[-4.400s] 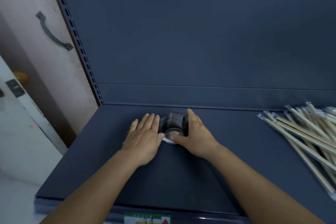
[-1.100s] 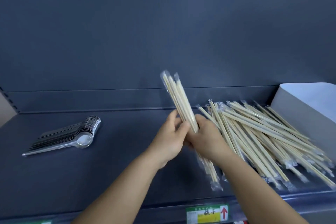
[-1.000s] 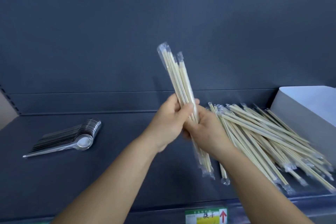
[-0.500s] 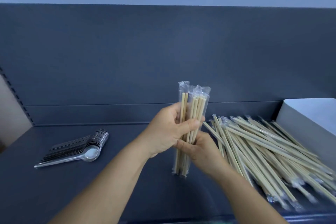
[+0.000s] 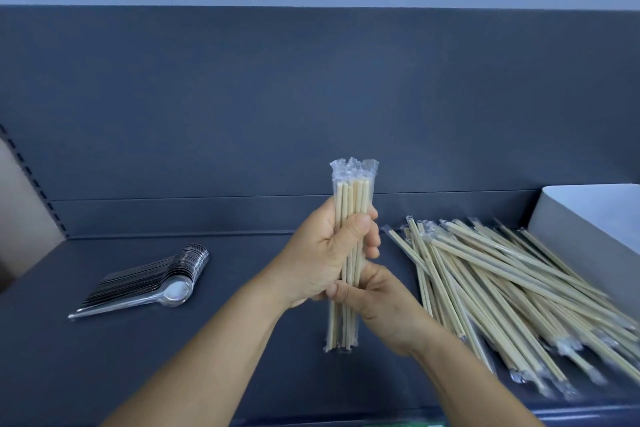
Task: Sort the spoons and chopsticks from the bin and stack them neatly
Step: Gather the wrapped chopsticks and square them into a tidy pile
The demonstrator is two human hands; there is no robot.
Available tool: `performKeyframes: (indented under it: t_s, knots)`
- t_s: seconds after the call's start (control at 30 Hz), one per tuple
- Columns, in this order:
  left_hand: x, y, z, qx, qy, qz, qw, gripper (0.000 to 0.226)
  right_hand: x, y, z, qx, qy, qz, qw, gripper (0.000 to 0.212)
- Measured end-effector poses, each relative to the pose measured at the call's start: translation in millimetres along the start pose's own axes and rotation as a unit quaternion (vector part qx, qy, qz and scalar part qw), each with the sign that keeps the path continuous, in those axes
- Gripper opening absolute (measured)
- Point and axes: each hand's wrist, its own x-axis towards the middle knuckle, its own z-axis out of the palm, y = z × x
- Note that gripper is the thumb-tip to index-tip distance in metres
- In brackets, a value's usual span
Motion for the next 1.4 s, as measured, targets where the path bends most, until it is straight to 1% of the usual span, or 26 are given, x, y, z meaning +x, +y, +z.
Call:
performKeyframes:
  t_s: [0.1,0.2,0.23,0.27,0.3,0.33,0.37,0.4,0.43,0.47,0.5,0.53,0.6,0.63,0.7,0.77,0.83,0.93,1.0,1.13,1.17,1.23,1.27,1.33,1.4]
  knots:
    - [0,-2,0,0.024,0.002,0.015,1.0,0.015,-3,5,3,0.019,-0.001,-0.019,1.0,0.019]
    - [2,3,-7,0.019,-0.001,0.001,1.0,0.015,0,-1,6,0.0,-0.006,-0.03,1.0,0.01]
    - [3,7,-10,0.001,0.017,-0.01,1.0,0.012,4,-5,5,-0.005,0.009,-0.025,1.0,0.007]
    - [5,9,-15,-0.007,0.048,-0.017,0.999,0.014,10,-8,3,-0.026,0.035,-0.023,0.999,0.01]
    - [7,9,-21,0.012,0.091,-0.019,0.996,0.025,16,-12,0,-0.074,0.069,-0.02,0.995,0.016]
    - [7,8,-29,0.072,0.145,-0.015,0.987,0.044,22,-14,-5,-0.148,0.101,-0.014,0.984,0.019]
    - [6,7,-37,0.171,0.205,-0.004,0.964,0.064,28,-17,-11,-0.235,0.121,-0.003,0.964,0.018]
    - [5,5,-45,0.294,0.249,0.026,0.922,0.078,35,-18,-16,-0.325,0.126,0.013,0.937,0.015]
    - [3,1,-52,0.425,0.26,0.07,0.864,0.083,41,-16,-22,-0.405,0.121,0.031,0.906,0.012]
    - [2,-7,-56,0.538,0.232,0.105,0.803,0.08,47,-14,-25,-0.466,0.11,0.041,0.877,0.011]
    - [1,-16,-59,0.625,0.169,0.103,0.755,0.073,53,-11,-26,-0.51,0.09,0.048,0.854,0.01]
    - [1,-28,-60,0.679,0.101,0.077,0.723,0.068,59,-7,-25,-0.542,0.071,0.053,0.835,0.007]
    - [2,-59,-62,0.722,-0.002,-0.004,0.692,0.068,69,4,-21,-0.595,0.038,0.057,0.801,0.009]
    - [3,-73,-64,0.727,-0.03,-0.029,0.686,0.068,74,10,-20,-0.618,0.025,0.058,0.783,0.011]
    - [7,-92,-69,0.718,-0.044,-0.057,0.693,0.069,83,23,-20,-0.647,0.01,0.06,0.76,0.012]
    - [13,-105,-75,0.701,-0.038,-0.073,0.708,0.064,94,35,-22,-0.658,0.011,0.059,0.751,0.013]
    - [21,-115,-80,0.688,-0.031,-0.085,0.72,0.061,107,44,-25,-0.666,0.029,0.047,0.744,0.016]
    - [35,-127,-88,0.677,-0.022,-0.105,0.728,0.058,124,55,-31,-0.655,0.081,0.029,0.751,0.024]
    - [40,-135,-91,0.674,-0.019,-0.11,0.731,0.057,129,63,-35,-0.642,0.094,0.028,0.76,0.028]
    - [42,-149,-97,0.653,-0.018,-0.112,0.749,0.058,129,75,-39,-0.618,0.08,0.035,0.782,0.033]
    - [42,-151,-99,0.643,-0.023,-0.114,0.757,0.054,128,76,-39,-0.613,0.076,0.037,0.785,0.035]
    - [41,-155,-100,0.626,-0.051,-0.126,0.768,0.045,126,77,-39,-0.61,0.055,0.052,0.789,0.04]
    - [40,-156,-100,0.618,-0.068,-0.137,0.771,0.049,124,77,-38,-0.608,0.039,0.067,0.79,0.045]
    - [35,-157,-98,0.614,-0.097,-0.158,0.768,0.058,119,76,-36,-0.612,0.004,0.107,0.784,0.055]
    - [29,-158,-97,0.612,-0.103,-0.159,0.768,0.059,113,75,-31,-0.623,-0.016,0.134,0.77,0.064]
